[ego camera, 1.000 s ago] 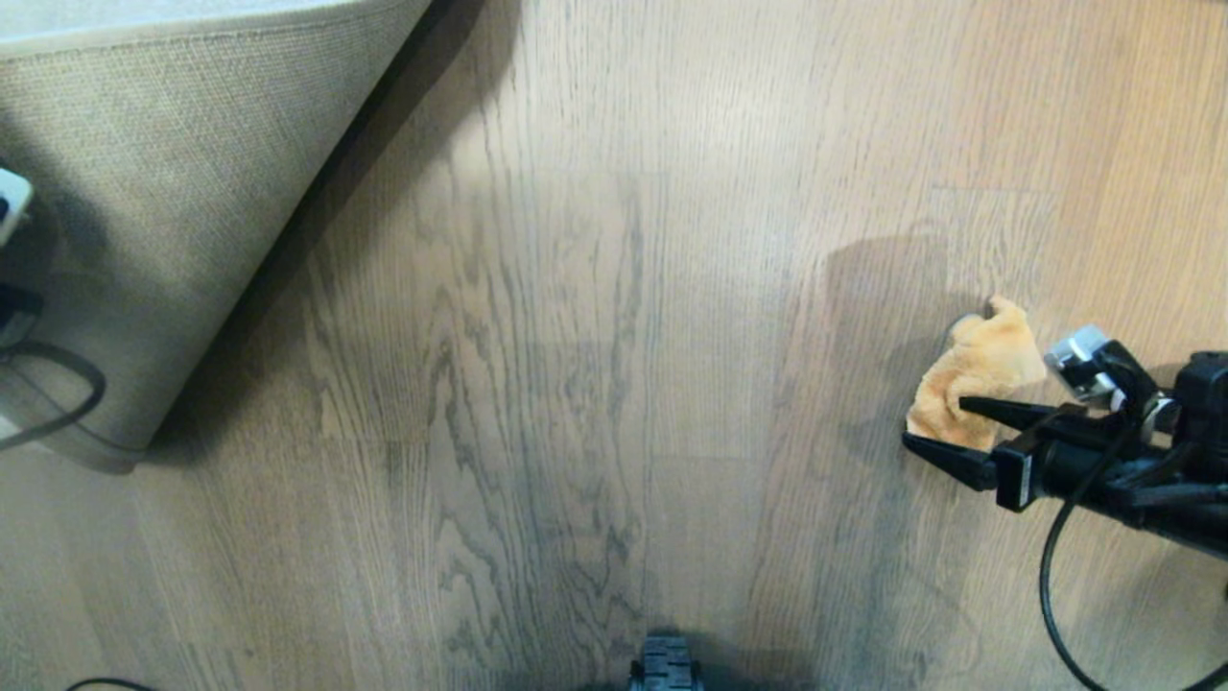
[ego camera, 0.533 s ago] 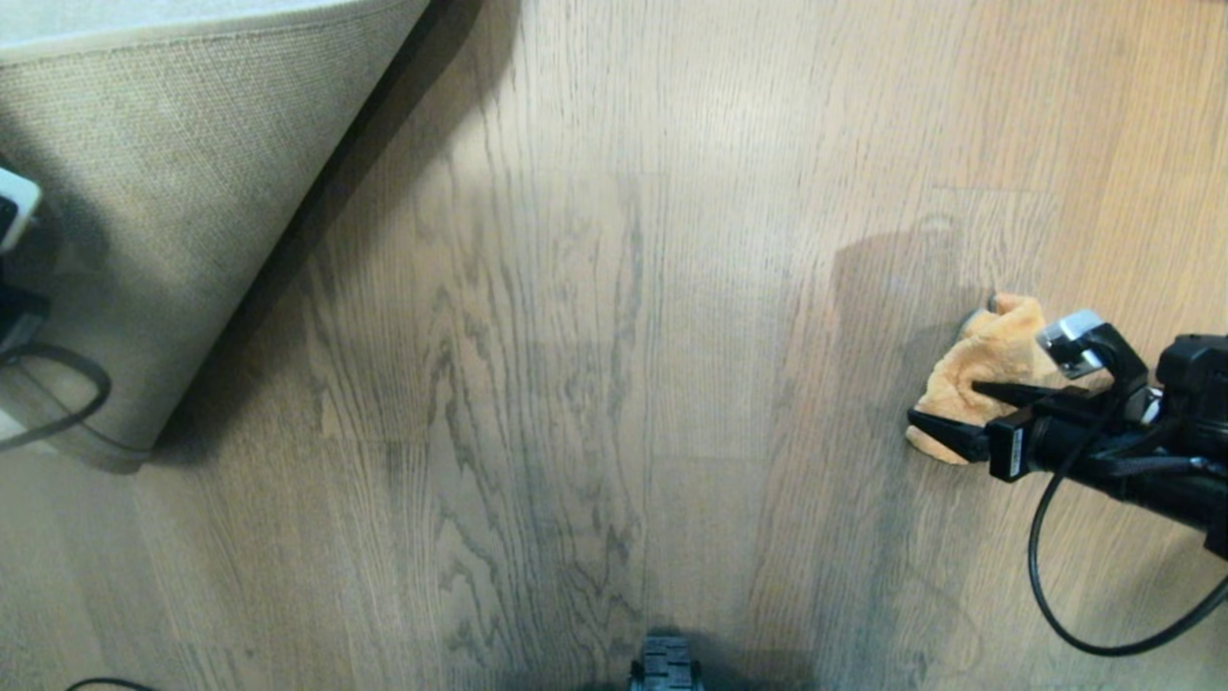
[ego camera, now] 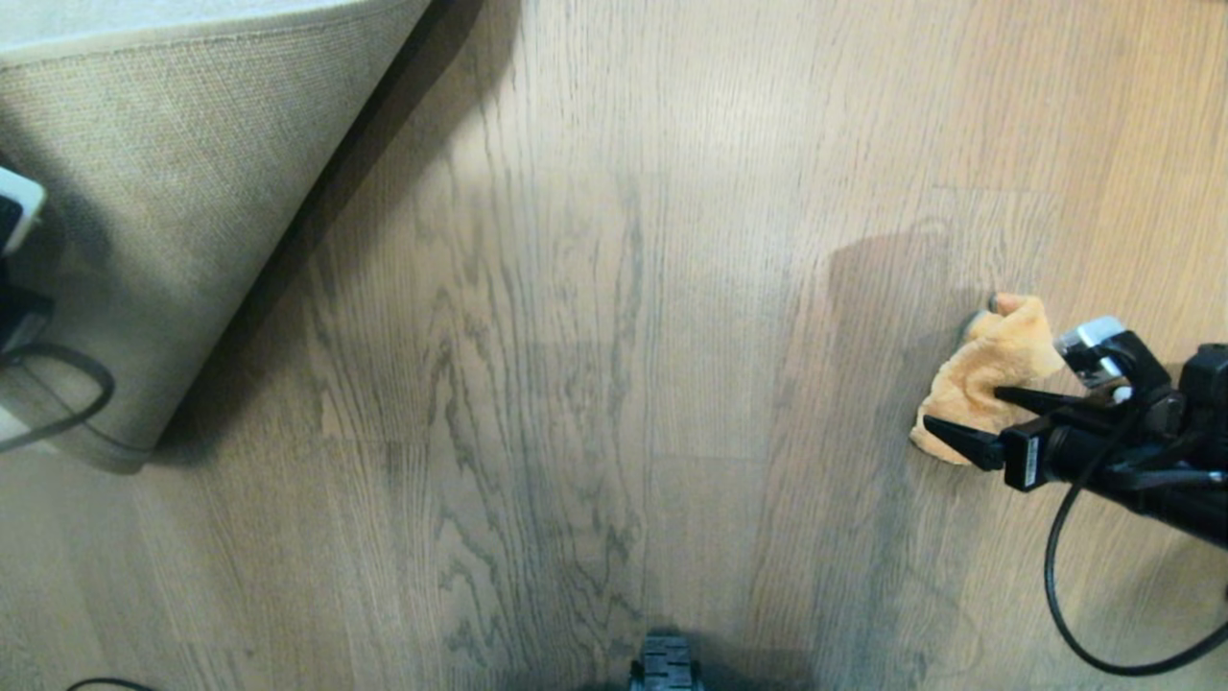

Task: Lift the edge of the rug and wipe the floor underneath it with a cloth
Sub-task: Pick up the rag

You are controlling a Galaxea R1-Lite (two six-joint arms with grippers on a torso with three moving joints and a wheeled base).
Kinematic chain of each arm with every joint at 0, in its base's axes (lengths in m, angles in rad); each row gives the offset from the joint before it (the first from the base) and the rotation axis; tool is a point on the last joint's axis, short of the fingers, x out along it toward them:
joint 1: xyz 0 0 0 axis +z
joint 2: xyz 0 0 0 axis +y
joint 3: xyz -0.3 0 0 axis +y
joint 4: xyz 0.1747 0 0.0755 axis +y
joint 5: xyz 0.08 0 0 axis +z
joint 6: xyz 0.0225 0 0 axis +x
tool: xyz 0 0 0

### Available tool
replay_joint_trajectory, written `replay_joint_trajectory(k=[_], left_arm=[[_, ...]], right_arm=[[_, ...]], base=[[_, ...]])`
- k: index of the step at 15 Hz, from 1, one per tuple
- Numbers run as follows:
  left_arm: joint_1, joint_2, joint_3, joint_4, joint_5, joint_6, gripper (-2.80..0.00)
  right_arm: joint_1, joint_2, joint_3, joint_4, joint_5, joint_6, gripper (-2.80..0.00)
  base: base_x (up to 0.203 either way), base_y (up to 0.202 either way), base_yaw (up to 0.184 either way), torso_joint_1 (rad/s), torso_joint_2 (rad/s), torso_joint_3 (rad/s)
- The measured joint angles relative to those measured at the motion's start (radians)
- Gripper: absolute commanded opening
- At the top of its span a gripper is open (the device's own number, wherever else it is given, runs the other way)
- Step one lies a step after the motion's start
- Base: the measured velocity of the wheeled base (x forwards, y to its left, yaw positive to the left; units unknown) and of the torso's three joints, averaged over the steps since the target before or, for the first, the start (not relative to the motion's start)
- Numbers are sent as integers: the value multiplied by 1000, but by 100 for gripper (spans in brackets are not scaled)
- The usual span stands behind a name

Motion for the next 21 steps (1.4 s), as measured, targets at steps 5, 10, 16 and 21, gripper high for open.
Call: replay_joint_trajectory(k=[5, 10, 16, 21], left_arm=[[-1, 1, 5, -2, 0, -1, -280], [-1, 1, 39, -37, -1, -1, -280], [0, 4, 43, -38, 0, -1, -280], [0, 9, 44, -42, 0, -1, -280]], right_arm=[[2, -85, 66, 3, -109, 1, 0], [2, -84, 64, 1, -124, 2, 0], [-5, 18, -36, -4, -183, 0, 0], [-5, 98, -109, -51, -289, -1, 0]], base=[[0, 0, 0, 0, 0, 0], [0, 0, 0, 0, 0, 0], [0, 0, 0, 0, 0, 0], [0, 0, 0, 0, 0, 0]])
